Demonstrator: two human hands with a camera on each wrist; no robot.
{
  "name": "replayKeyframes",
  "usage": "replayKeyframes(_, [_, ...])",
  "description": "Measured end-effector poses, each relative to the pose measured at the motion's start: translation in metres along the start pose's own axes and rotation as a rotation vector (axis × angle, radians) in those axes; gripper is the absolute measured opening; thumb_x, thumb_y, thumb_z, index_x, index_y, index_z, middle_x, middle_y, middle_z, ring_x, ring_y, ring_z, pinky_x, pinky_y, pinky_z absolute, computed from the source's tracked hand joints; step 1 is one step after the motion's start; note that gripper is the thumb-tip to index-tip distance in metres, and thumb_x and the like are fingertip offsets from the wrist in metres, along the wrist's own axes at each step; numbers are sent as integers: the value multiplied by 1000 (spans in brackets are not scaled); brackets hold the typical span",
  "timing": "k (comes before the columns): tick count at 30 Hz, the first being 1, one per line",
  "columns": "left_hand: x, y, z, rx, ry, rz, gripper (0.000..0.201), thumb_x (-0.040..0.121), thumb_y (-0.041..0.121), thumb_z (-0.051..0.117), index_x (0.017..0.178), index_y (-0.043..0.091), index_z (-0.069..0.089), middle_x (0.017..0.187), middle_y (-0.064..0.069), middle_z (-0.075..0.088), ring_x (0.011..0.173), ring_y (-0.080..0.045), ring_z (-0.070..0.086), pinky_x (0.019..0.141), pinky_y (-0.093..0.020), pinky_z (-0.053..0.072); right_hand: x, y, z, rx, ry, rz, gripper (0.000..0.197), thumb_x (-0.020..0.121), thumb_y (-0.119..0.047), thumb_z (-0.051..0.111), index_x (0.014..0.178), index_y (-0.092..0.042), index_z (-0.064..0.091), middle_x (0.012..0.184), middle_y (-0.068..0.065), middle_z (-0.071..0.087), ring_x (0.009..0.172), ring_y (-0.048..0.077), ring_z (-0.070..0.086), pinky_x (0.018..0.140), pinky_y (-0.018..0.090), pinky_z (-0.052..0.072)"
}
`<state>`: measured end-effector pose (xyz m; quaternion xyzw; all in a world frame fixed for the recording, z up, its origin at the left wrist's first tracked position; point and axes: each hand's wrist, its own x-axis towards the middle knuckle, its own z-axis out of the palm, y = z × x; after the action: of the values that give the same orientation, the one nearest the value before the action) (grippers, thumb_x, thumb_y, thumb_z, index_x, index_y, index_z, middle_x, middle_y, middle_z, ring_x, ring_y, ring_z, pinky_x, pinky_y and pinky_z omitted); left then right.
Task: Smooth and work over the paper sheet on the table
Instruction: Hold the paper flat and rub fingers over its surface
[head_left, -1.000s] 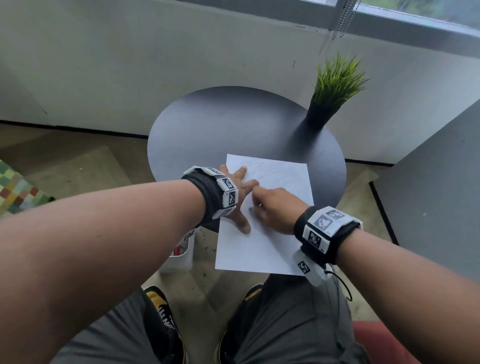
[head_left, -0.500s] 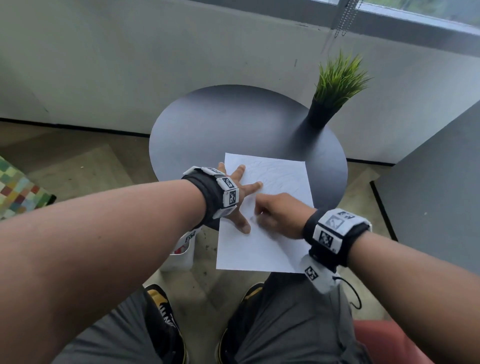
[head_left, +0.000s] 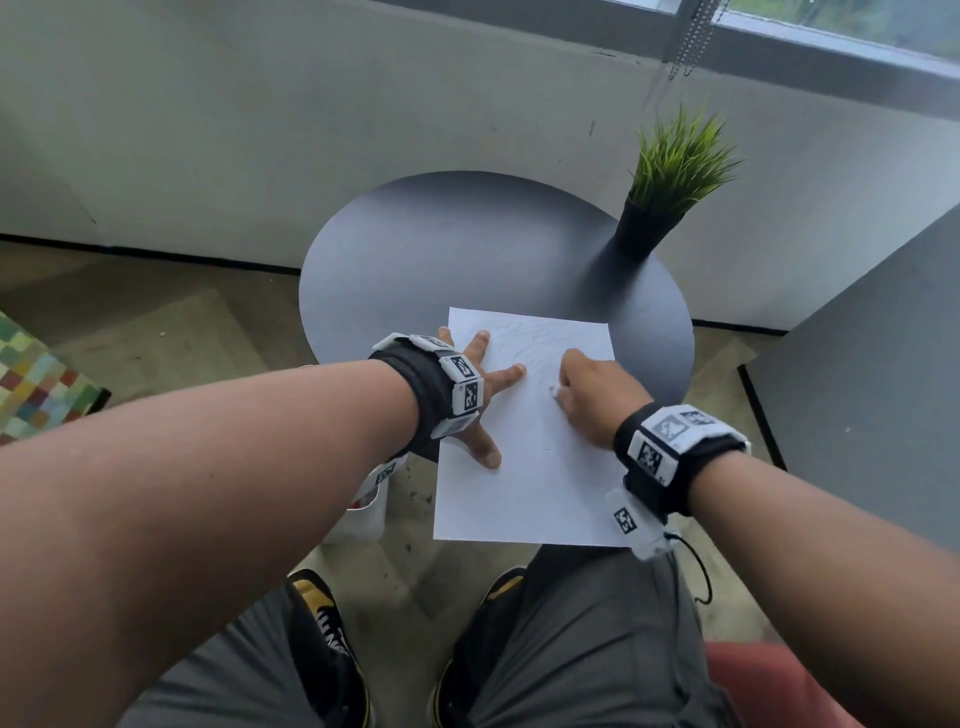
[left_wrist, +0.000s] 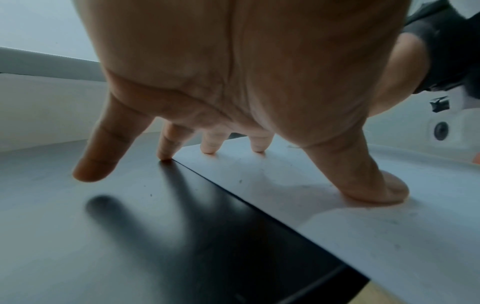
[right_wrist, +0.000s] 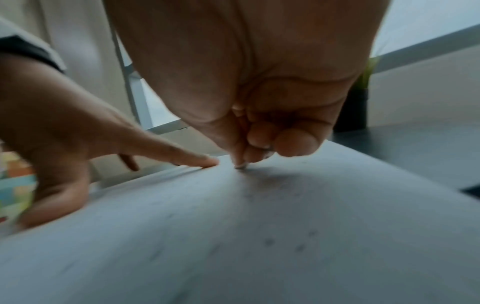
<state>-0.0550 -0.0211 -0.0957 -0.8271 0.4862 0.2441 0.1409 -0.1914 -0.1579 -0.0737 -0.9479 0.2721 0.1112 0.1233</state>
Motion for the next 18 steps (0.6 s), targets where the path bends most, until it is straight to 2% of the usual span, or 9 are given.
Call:
replayKeyframes(2, [1, 0, 1, 7, 1, 6, 134, 47, 94, 67, 147, 60, -15, 166, -5, -25, 147, -58, -13, 110, -77, 13, -11, -21, 10, -11, -49, -143, 21, 96, -26, 43, 112, -12, 47, 107, 13, 60, 91, 30, 53, 71, 33, 38])
replayKeyframes(4, [2, -1, 1, 17, -1, 10, 134, 47, 94, 66, 148, 59, -15, 166, -6, -25, 147, -59, -13, 110, -78, 13, -26, -36, 17, 13, -156, -324, 16, 95, -25, 48, 106, -14, 52, 101, 11, 63, 92, 31, 56, 70, 32, 38])
replayKeyframes(5, [1, 0, 1, 14, -3, 9, 134, 48, 94, 66, 148, 60, -15, 166, -6, -25, 146, -59, -13, 110, -78, 12, -26, -35, 15, 38, -187, -337, 10, 93, -25, 51, 99, -16, 54, 97, 9, 64, 90, 29, 56, 70, 32, 39])
replayKeyframes(7, [1, 0, 1, 7, 6, 7, 133, 47, 94, 66, 147, 61, -16, 166, -5, -24, 146, -59, -13, 110, -78, 14, -11, -16, 4, 88, -164, -194, 6, 90, -25, 55, 92, -19, 54, 93, 3, 63, 87, 25, 55, 69, 30, 39])
replayKeyframes(10, [1, 0, 0, 11, 1, 4, 133, 46, 95, 66, 146, 62, -16, 167, -5, -23, 146, -59, -11, 109, -79, 16, 5, 12, -3, 40, 23, 64, 15, 92, -30, 50, 93, -15, 48, 94, 10, 63, 84, 32, 55, 68, 35, 44])
replayKeyframes(12, [2, 0, -1, 16, 4, 7, 132, 47, 94, 66, 146, 62, -15, 167, -6, -23, 146, -59, -11, 110, -79, 16, -5, 3, 4, -15, 27, -13, 15, 95, -28, 45, 99, -13, 46, 98, 11, 61, 85, 32, 54, 68, 36, 43])
replayKeyframes(15, [0, 0, -4, 37, -15, 6, 130, 47, 94, 66, 144, 65, -16, 166, -7, -25, 146, -60, -10, 111, -79, 16, -32, -21, 14, -4, -129, -351, 14, 96, -29, 48, 99, -16, 50, 93, 6, 61, 84, 27, 53, 68, 32, 37])
replayKeyframes(16, [-1, 1, -5, 41, -21, 7, 129, 48, 94, 66, 144, 65, -16, 166, -7, -25, 146, -60, -10, 111, -78, 16, -33, -18, 13, 6, -174, -389, 14, 95, -31, 52, 95, -17, 52, 89, 3, 61, 81, 24, 52, 69, 33, 39])
replayKeyframes(18, [-1, 2, -6, 38, -21, 7, 128, 51, 93, 67, 145, 65, -15, 166, -8, -25, 146, -60, -9, 112, -77, 16, -20, -1, 4, 64, -172, -252, 12, 91, -32, 56, 90, -21, 53, 89, 1, 62, 82, 22, 54, 73, 34, 46])
